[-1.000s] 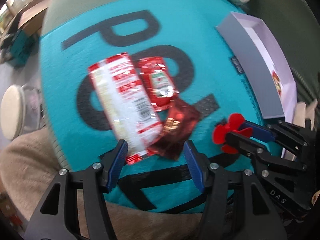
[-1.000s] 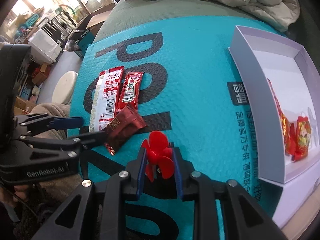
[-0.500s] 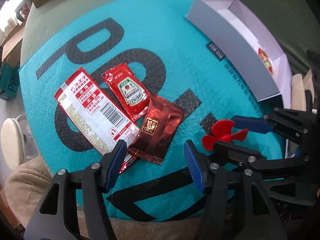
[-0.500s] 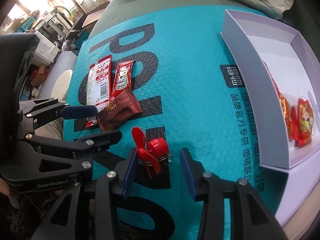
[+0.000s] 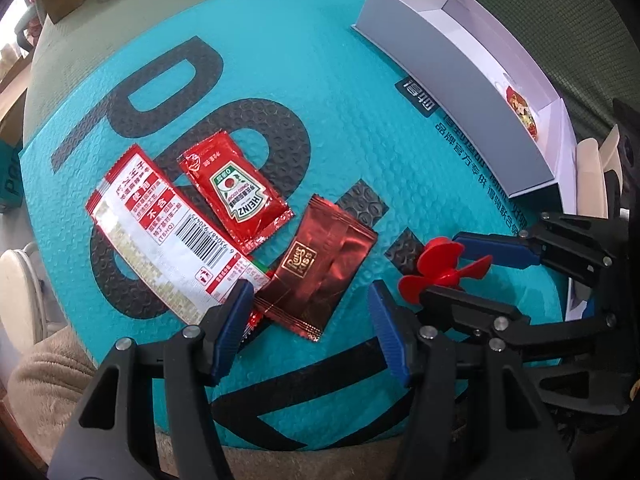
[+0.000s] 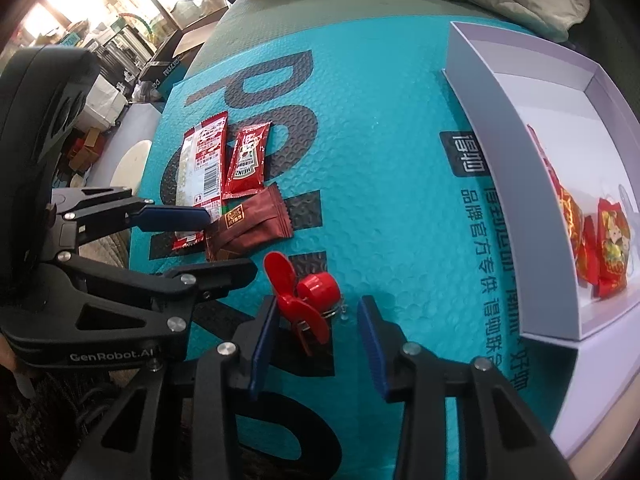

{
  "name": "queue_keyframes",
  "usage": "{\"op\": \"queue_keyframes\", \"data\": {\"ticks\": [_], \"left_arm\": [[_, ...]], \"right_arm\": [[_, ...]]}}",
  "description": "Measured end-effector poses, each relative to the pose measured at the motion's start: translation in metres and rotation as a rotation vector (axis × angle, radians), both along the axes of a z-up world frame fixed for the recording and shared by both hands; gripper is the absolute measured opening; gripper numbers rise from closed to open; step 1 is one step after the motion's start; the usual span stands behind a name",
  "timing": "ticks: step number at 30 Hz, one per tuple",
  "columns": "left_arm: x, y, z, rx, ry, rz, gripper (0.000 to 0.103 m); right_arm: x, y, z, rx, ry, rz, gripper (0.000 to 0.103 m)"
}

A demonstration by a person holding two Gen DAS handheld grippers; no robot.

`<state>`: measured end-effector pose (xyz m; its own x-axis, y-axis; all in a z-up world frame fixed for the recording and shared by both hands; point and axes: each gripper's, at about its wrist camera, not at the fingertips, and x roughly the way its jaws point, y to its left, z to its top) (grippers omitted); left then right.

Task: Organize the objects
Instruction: 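Close the left tool on the brown chocolate packet while the right holds the pinwheel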

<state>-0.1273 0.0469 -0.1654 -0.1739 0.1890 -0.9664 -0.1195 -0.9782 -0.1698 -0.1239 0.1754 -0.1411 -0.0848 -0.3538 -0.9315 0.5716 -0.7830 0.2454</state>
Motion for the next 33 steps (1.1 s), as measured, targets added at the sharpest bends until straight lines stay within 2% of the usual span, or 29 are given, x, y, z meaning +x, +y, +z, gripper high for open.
{"op": "queue_keyframes", "data": {"ticks": [5, 7, 11, 15, 17, 18, 19, 20, 21, 25, 26, 29, 30, 32, 33], "left_arm": [[-0.006, 0.004, -0.002, 0.0, -0.007, -0.03, 0.056], [-0.008, 0.007, -0.003, -0.029, 0.002, -0.045, 0.046], [-0.01, 0.009, -0.002, -0.034, 0.014, -0.044, 0.04], [-0.009, 0.002, 0.006, 0.039, 0.039, -0.023, 0.039], [-0.008, -0.004, 0.016, 0.139, 0.064, -0.028, 0.039], [-0.008, -0.006, 0.019, 0.162, 0.076, -0.023, 0.03], [-0.009, -0.005, 0.022, 0.172, 0.079, -0.017, 0.023], [-0.011, 0.003, 0.024, 0.17, 0.072, -0.011, 0.023], [0.002, -0.001, 0.019, 0.162, 0.063, -0.002, 0.023], [0.007, -0.014, 0.006, 0.167, 0.01, 0.024, 0.023], [0.023, -0.002, 0.008, 0.162, 0.003, 0.032, 0.023], [0.026, -0.001, 0.017, 0.139, 0.024, 0.042, 0.024], [0.027, 0.0, 0.021, 0.134, 0.048, 0.037, 0.026], [0.028, 0.004, 0.027, 0.125, 0.083, 0.015, 0.043], [0.028, -0.008, 0.032, 0.113, 0.09, 0.005, 0.057]], "right_arm": [[0.0, 0.001, -0.001, -0.003, -0.004, -0.003, 0.04], [-0.001, 0.001, -0.001, -0.003, -0.006, -0.004, 0.04], [-0.001, 0.002, -0.001, -0.007, -0.008, -0.005, 0.04], [-0.003, 0.004, -0.001, -0.027, -0.012, -0.023, 0.035], [-0.005, 0.007, 0.001, -0.049, -0.022, -0.032, 0.034], [-0.005, 0.008, 0.003, -0.073, -0.028, -0.034, 0.033], [-0.006, 0.009, 0.005, -0.085, -0.03, -0.034, 0.025], [-0.006, 0.009, 0.006, -0.09, -0.028, -0.038, 0.025], [-0.007, 0.007, 0.008, -0.09, -0.024, -0.032, 0.025], [-0.005, 0.004, 0.005, -0.067, -0.022, -0.019, 0.025], [-0.005, 0.004, 0.006, -0.065, -0.022, -0.02, 0.025], [-0.006, 0.005, 0.007, -0.046, -0.009, -0.025, 0.025], [-0.006, 0.005, 0.007, -0.042, -0.008, -0.025, 0.025], [-0.006, 0.005, 0.006, -0.04, -0.014, -0.021, 0.025], [-0.006, 0.005, 0.006, -0.039, -0.016, -0.021, 0.025]]}}
